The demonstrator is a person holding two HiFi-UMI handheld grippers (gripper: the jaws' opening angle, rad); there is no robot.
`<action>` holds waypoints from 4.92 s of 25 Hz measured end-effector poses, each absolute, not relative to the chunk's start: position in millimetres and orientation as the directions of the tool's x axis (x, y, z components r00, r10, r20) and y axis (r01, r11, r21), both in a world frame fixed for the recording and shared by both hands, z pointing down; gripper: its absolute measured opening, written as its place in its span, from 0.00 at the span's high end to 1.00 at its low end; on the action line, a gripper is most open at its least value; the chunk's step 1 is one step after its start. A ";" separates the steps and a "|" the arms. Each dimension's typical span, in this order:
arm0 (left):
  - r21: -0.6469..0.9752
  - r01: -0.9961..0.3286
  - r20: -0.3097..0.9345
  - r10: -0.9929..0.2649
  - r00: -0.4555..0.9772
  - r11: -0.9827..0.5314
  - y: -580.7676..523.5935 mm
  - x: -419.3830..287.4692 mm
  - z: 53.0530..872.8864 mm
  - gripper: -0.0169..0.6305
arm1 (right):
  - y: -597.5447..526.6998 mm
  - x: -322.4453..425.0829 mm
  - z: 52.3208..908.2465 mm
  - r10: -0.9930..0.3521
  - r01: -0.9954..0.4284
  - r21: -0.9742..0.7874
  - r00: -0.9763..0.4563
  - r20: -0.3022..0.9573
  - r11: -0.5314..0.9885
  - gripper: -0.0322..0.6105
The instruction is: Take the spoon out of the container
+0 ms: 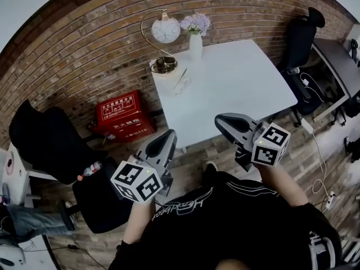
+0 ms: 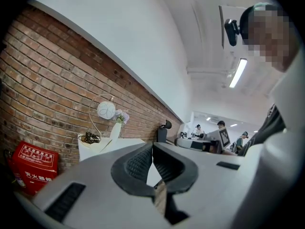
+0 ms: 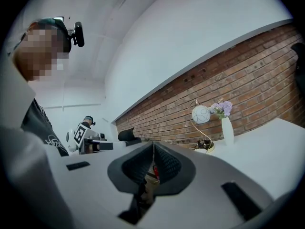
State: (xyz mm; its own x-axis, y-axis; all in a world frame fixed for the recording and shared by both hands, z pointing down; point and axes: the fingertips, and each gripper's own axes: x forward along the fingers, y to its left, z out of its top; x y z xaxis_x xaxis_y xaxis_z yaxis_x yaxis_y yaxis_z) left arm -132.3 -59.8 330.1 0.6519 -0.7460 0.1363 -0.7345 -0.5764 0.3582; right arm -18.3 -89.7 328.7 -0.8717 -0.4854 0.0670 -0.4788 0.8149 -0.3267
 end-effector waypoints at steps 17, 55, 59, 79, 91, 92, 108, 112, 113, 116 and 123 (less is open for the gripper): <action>0.394 -0.766 0.239 -0.748 0.619 -0.508 -179.0 -157.3 369.3 0.97 | -232.1 -43.7 364.8 -0.477 -0.466 -0.385 -0.876 0.073 0.797 0.82; 0.532 -0.776 0.372 -0.730 0.573 -0.338 -322.0 -217.6 469.5 0.97 | -437.9 -96.3 529.9 -0.466 -0.574 -0.439 -0.818 0.336 0.691 0.67; 0.535 -0.777 0.376 -0.731 0.570 -0.331 -324.9 -219.4 472.9 0.97 | -440.9 -101.9 539.0 -0.455 -0.568 -0.431 -0.822 0.343 0.701 0.67; 0.559 -0.782 0.387 -0.746 0.541 -0.277 -327.7 -228.9 487.8 0.97 | -445.9 -111.2 547.9 -0.444 -0.545 -0.449 -0.838 0.317 0.708 0.93; 0.558 -0.783 0.383 -0.753 0.535 -0.273 -317.9 -227.2 482.9 0.97 | -441.4 -111.7 543.0 -0.448 -0.547 -0.495 -0.837 0.313 0.676 0.95; 0.557 -0.784 0.382 -0.754 0.534 -0.274 -316.2 -226.8 481.7 0.97 | -440.9 -111.4 542.3 -0.451 -0.548 -0.496 -0.836 0.312 0.673 0.95; 0.522 -0.803 0.371 -0.771 0.517 -0.287 -276.8 -221.9 455.9 0.97 | -426.7 -102.9 499.4 -0.516 -0.575 -0.438 -0.817 0.258 0.691 0.95; 0.514 -0.806 0.360 -0.779 0.513 -0.293 -262.8 -219.4 447.9 0.97 | -418.5 -94.8 478.0 -0.539 -0.582 -0.410 -0.811 0.229 0.702 0.95; 0.512 -0.807 0.356 -0.782 0.512 -0.295 -259.0 -218.6 446.0 0.97 | -415.9 -92.3 472.3 -0.545 -0.584 -0.403 -0.809 0.221 0.704 0.95; 0.509 -0.806 0.344 -0.786 0.513 -0.303 -247.0 -214.5 439.9 0.97 | -405.1 -84.9 453.7 -0.561 -0.589 -0.375 -0.805 0.194 0.716 0.95; 0.478 -0.812 0.311 -0.800 0.513 -0.335 -218.2 -204.7 417.9 0.97 | -359.4 -72.4 404.2 -0.564 -0.569 -0.321 -0.817 0.119 0.757 0.95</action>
